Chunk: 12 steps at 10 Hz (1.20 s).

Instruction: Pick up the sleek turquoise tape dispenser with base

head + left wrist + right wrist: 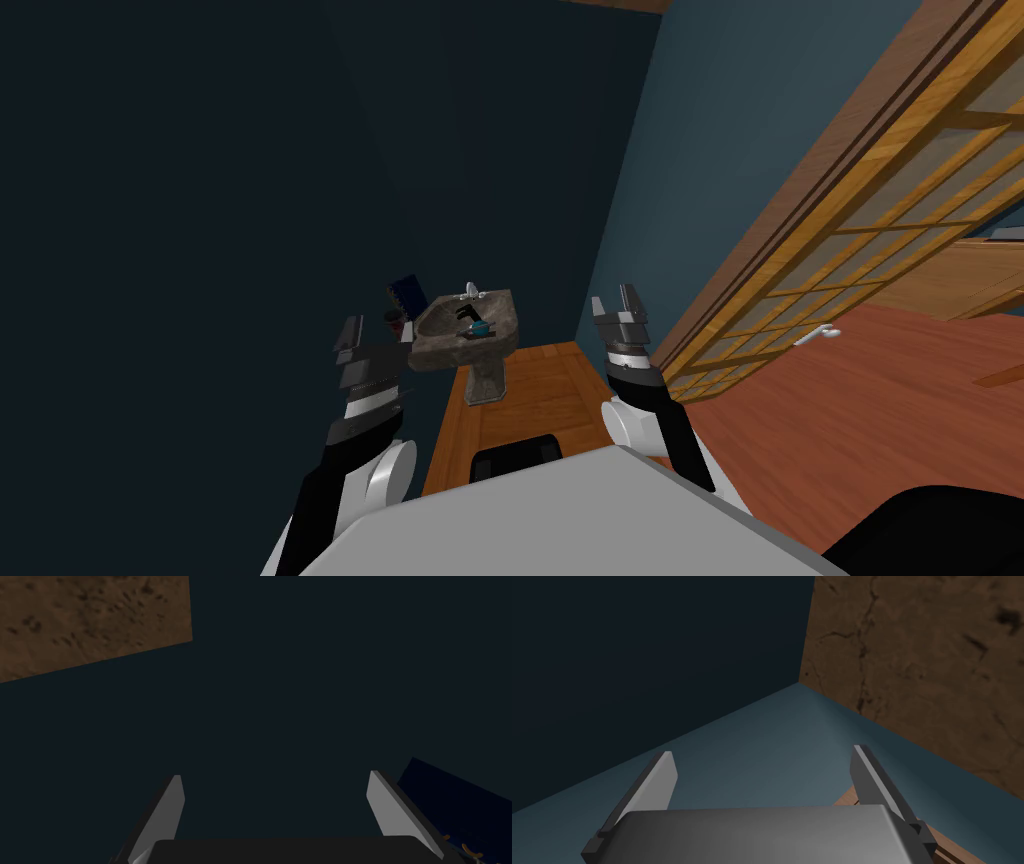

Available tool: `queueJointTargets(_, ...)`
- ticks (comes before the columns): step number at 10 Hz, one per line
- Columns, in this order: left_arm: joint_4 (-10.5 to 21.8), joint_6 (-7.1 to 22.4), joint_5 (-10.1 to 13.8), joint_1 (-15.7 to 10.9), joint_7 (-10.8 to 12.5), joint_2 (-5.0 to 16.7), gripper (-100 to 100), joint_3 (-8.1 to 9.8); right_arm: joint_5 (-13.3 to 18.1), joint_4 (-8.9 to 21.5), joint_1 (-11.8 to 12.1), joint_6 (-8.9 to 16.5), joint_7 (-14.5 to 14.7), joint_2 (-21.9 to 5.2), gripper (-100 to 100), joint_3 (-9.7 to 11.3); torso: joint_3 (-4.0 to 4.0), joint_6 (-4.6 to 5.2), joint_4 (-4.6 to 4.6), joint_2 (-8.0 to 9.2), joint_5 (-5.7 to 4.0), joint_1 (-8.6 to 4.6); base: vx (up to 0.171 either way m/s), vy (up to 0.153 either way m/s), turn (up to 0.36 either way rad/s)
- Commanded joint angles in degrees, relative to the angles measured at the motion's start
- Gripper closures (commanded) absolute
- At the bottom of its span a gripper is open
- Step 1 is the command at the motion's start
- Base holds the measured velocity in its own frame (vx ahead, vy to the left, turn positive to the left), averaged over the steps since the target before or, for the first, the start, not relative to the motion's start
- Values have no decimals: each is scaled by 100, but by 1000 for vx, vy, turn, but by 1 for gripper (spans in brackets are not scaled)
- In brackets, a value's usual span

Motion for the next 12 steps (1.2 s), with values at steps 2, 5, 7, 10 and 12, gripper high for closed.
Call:
queueJointTargets(2, 20, 334, 126, -53, 15, 299, -100, 71, 0, 0, 0, 0, 0, 0, 0, 0, 0, 0, 0, 1, 0, -1, -5, -11, -128)
queueJointTargets(5, 13, 702, 267, -132, 48, 507, -100, 152, 0, 0, 0, 0, 0, 0, 0, 0, 0, 1, 0, 1, -1, -5, -2, -15, -99)
queueJointTargets(7, -15, 1077, 451, -244, 104, 706, -100, 256, 0, 0, 0, 0, 0, 0, 0, 0, 0, 2, 0, 0, -1, -5, 1, -19, -122)
queueJointTargets(10, -32, 1480, 555, -310, 141, 801, -100, 314, 0, 0, 0, 0, 0, 0, 0, 0, -1, 1, 0, -1, -2, -6, 3, -16, -55)
queueJointTargets(12, -50, 1789, 664, -381, 182, 891, -100, 374, 0, 0, 0, 0, 0, 0, 0, 0, -2, 1, -1, -4, -1, -6, 9, -17, -61)
